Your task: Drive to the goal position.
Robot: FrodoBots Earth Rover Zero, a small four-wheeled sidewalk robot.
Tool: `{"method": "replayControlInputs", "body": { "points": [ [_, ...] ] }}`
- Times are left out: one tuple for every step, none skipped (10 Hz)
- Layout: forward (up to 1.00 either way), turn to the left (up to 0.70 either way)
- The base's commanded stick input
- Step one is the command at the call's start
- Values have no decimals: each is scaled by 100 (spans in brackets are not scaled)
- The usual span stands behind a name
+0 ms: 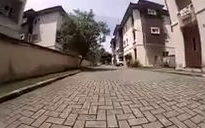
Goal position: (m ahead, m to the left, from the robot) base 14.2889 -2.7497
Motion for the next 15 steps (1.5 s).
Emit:
{"method": "replayControlInputs", "body": {
  "points": [
    [50,0],
    [50,0],
    [50,0],
    [50,0],
    [50,0],
    [50,0],
    [50,0],
    [50,0],
    [50,0],
    [50,0],
    [50,0],
    [50,0],
    [50,0],
    [50,0],
    [50,0]
  ]
}}
